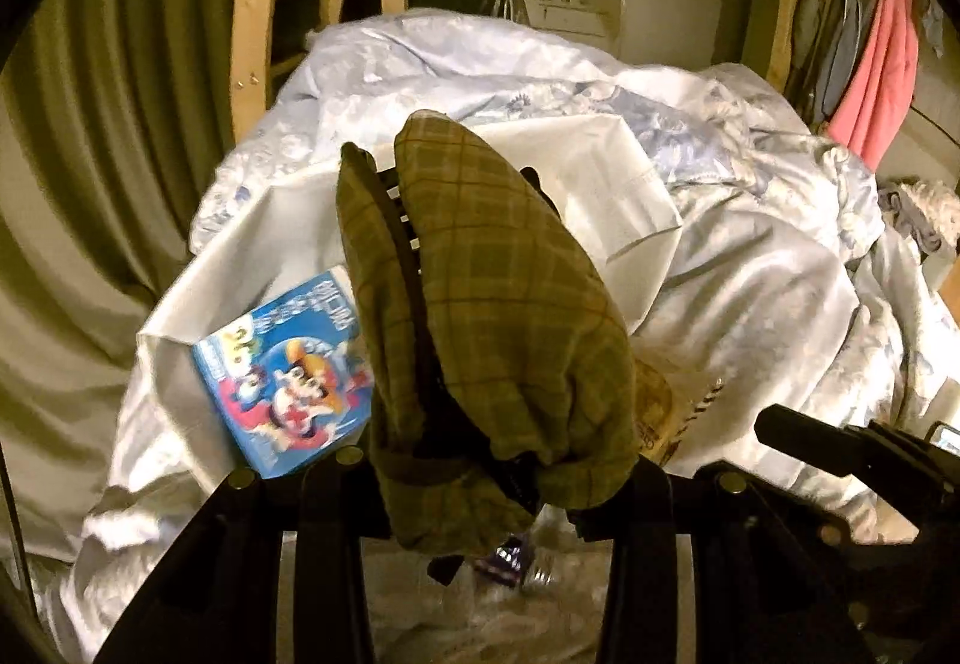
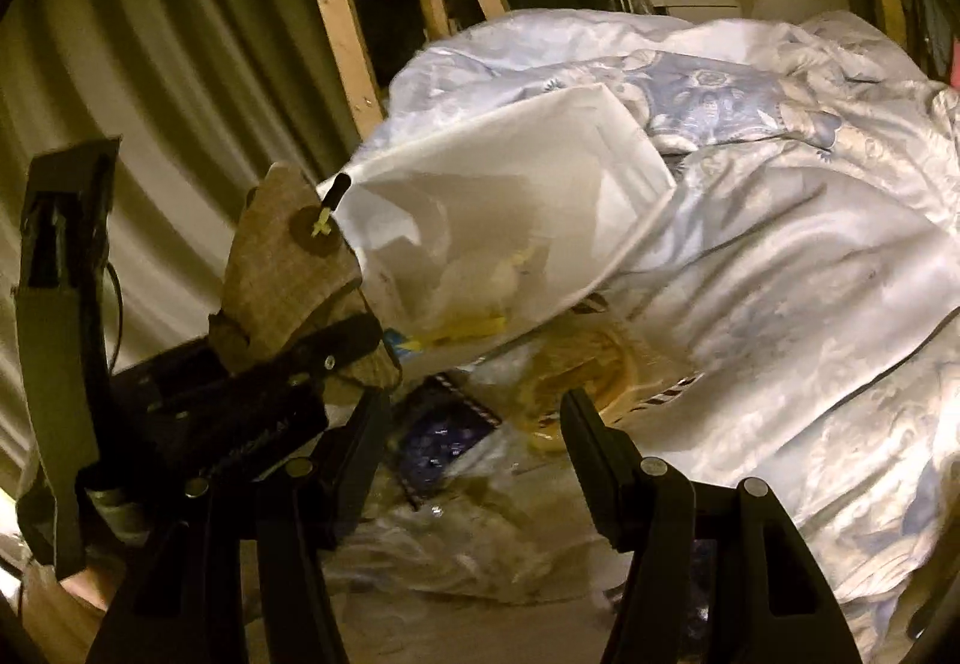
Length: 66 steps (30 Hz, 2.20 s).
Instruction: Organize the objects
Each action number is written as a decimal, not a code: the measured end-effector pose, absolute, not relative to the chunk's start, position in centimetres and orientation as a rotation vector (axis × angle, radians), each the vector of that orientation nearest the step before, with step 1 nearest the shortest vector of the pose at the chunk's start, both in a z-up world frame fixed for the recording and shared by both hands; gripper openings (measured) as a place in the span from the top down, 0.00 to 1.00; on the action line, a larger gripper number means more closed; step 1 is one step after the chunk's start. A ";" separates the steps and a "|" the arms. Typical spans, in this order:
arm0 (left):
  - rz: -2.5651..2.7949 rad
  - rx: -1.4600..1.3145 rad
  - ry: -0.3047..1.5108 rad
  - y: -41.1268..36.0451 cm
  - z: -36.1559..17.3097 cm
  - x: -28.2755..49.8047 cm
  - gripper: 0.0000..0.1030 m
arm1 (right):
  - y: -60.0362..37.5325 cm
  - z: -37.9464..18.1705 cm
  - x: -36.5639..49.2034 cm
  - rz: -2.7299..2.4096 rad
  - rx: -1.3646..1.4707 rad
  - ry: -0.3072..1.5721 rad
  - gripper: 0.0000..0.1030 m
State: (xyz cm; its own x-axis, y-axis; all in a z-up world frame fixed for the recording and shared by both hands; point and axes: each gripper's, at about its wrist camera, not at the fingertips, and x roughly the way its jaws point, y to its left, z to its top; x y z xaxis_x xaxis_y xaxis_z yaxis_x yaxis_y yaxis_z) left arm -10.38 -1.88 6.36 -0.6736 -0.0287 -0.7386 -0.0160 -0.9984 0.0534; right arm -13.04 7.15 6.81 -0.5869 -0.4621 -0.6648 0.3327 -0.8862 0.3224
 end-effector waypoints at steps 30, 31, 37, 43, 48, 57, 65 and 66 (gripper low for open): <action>-2.896 1.391 0.180 -8.7 3.8 -16.1 0.51 | 4.7 4.5 -18.0 -2.419 1.232 -0.080 0.44; -2.908 1.369 0.177 -8.7 4.3 -15.9 0.50 | 4.8 4.5 -18.0 -2.419 1.235 -0.083 0.44; -2.943 1.211 0.184 -9.0 7.0 -14.6 0.46 | 5.1 4.7 -17.9 -2.419 1.244 -0.105 0.44; -2.949 1.193 0.153 -8.5 7.7 -12.7 0.46 | 5.3 5.0 -17.0 -2.417 1.244 -0.108 0.44; -2.929 1.299 0.035 -7.1 7.4 -10.1 0.81 | 5.3 5.6 -15.5 -2.404 1.247 -0.098 0.44; -2.938 1.363 0.135 -6.5 4.6 -3.5 0.88 | 5.4 2.2 -12.7 -2.364 1.410 0.042 0.44; -2.766 1.390 -0.128 -5.5 -4.1 -3.3 0.79 | 5.7 -3.5 -12.8 -2.337 1.406 0.012 0.19; -2.751 1.428 -0.137 -5.4 -4.8 -3.7 0.76 | 5.7 -4.1 -13.0 -2.320 1.416 0.001 0.16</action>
